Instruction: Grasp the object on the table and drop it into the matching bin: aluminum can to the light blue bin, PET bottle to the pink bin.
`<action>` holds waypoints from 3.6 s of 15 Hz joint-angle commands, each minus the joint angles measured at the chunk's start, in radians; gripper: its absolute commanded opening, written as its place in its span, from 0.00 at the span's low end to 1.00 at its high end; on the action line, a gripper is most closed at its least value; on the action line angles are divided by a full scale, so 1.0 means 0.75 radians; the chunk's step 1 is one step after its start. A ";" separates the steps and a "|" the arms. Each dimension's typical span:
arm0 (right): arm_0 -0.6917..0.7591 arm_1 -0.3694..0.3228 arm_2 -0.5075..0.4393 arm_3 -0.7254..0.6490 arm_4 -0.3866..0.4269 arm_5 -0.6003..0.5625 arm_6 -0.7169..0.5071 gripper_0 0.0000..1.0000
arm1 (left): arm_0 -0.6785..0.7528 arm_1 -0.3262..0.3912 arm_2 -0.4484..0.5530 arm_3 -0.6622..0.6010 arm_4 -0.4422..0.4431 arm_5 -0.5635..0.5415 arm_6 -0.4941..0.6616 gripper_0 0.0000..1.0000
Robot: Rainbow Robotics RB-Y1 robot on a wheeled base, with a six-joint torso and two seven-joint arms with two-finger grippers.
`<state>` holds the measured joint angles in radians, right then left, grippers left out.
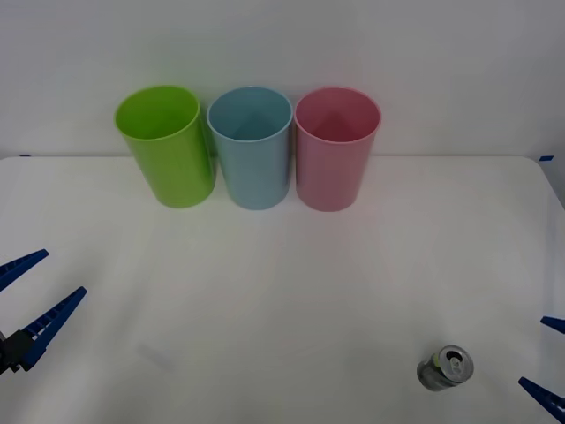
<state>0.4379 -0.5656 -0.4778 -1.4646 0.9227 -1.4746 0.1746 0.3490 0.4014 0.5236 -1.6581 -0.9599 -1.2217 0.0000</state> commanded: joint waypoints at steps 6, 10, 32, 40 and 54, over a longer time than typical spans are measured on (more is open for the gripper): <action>-0.028 -0.001 0.091 0.153 0.073 -0.006 0.217 1.00 | 0.000 0.000 0.000 0.000 0.000 0.000 0.000 1.00; -0.050 -0.003 0.146 0.233 0.093 -0.006 0.262 1.00 | 0.000 0.000 0.000 0.000 0.000 0.000 0.000 1.00; -0.212 0.222 0.343 0.388 0.197 0.197 0.444 1.00 | 0.000 0.000 0.000 0.000 0.000 0.000 0.000 1.00; -0.236 0.263 0.373 0.388 0.197 0.240 0.465 1.00 | 0.000 0.000 0.000 0.000 0.000 0.000 0.000 1.00; -0.240 0.265 0.379 0.388 0.156 0.242 0.499 0.00 | 0.000 0.000 0.000 0.000 0.000 0.000 0.000 1.00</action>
<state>0.2579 -0.3666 -0.1933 -1.1727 1.0415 -1.2932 0.5478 0.3491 0.4014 0.5236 -1.6581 -0.9599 -1.2217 0.0000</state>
